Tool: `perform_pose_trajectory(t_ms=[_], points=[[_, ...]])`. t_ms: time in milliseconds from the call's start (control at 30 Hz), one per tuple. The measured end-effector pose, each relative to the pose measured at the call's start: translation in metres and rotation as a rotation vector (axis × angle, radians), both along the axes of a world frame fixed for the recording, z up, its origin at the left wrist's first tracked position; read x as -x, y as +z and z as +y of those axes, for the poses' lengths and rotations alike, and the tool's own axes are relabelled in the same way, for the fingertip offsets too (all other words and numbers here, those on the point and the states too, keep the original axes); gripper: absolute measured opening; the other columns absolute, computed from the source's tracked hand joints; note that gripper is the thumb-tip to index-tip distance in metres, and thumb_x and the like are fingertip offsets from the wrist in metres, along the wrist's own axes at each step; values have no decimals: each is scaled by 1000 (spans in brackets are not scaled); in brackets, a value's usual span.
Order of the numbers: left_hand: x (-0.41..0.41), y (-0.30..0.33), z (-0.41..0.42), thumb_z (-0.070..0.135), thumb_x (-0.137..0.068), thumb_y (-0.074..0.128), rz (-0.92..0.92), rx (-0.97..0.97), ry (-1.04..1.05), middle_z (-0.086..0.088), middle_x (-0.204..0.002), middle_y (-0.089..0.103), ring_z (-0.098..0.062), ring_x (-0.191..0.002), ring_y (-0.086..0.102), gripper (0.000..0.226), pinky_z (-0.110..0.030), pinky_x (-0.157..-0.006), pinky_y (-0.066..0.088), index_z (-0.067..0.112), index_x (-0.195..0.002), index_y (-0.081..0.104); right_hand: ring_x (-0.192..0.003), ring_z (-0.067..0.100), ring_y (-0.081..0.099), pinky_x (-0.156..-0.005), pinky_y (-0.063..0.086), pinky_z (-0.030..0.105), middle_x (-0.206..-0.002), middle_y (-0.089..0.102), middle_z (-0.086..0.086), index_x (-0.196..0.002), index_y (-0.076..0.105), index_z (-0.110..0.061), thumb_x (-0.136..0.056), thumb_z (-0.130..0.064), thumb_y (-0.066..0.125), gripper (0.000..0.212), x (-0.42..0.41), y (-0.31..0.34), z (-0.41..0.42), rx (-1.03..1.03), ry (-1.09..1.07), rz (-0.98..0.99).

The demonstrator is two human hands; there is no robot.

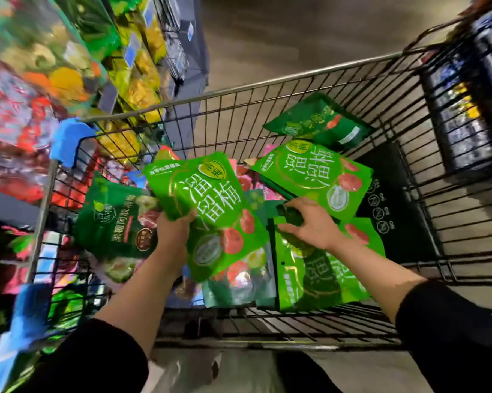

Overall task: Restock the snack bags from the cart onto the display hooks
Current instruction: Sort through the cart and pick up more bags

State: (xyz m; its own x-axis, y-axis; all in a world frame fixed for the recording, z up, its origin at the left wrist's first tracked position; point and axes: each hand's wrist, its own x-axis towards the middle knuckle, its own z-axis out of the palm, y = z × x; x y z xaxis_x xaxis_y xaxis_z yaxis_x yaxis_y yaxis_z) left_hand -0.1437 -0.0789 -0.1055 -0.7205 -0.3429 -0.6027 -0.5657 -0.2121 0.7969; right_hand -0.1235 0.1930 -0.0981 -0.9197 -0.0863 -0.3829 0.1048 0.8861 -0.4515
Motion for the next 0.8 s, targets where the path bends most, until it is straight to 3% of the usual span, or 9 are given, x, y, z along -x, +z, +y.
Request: perform_pose_trajectory(t_ms=[167,233,267,333,400,467,567,700,800], points=[[0,19,-56,-9,-83,64,71,130,45,-6,-89,68,-2,-54,63,25,-21,-55,54,13,-89,57,-117,32,53,-95,40,33,-126,56,20,-132,49,-5,-85,-33,70,58,22,-20,-63,-18,69,-35],[-6,19,-73,-7,-83,66,23,131,50,-14,-102,66,-11,-62,64,24,-28,-63,55,7,-101,61,-125,35,45,-102,36,35,-134,47,22,-140,37,-4,-85,-36,69,72,32,-29,-81,-52,35,-69],[-9,18,-78,-7,-83,66,-3,128,46,-15,-102,65,-14,-64,64,26,-30,-65,55,6,-105,61,-130,35,39,-106,32,36,-139,42,22,-145,30,-3,-85,-37,70,80,38,-33,-86,-51,-8,-70],[-17,14,-83,-10,-84,63,-24,134,41,-10,-88,63,-6,-52,63,25,-23,-51,54,9,-100,59,-134,35,35,-111,28,37,-143,39,22,-147,25,-2,-80,-30,76,90,50,-36,-94,49,-175,-33],[-25,8,-83,-12,-84,61,-44,152,49,-4,-84,61,1,-43,59,30,-16,-42,50,10,-104,57,-125,34,47,-108,36,38,-131,50,22,-134,41,0,-68,-11,85,80,59,-35,-98,313,-419,33],[-33,7,-82,-11,-84,62,-64,149,90,-7,-94,62,-7,-52,63,32,-22,-52,53,7,-111,57,-107,32,59,-98,47,42,-111,61,16,-108,51,-8,-59,5,85,61,63,-31,-106,610,-638,31],[-36,4,-84,-6,-84,66,-120,146,141,-14,-108,62,-24,-86,60,40,-40,-80,50,1,-121,55,-80,23,57,-75,50,39,-82,58,7,-73,51,-12,-60,5,84,40,59,-27,-112,676,-715,-165],[-33,8,-83,0,-82,70,-145,179,111,-17,-113,64,-32,-96,62,41,-48,-88,51,5,-120,56,-77,22,60,-67,46,26,-84,65,8,-88,68,-5,-82,-5,72,7,49,-38,-108,563,-615,-222],[-32,15,-80,-1,-83,69,-116,192,110,-13,-106,63,-29,-92,62,38,-41,-82,51,4,-119,57,-66,20,56,-67,44,29,-79,64,10,-73,65,-11,-89,-12,67,16,48,-32,-104,586,-584,-137]])
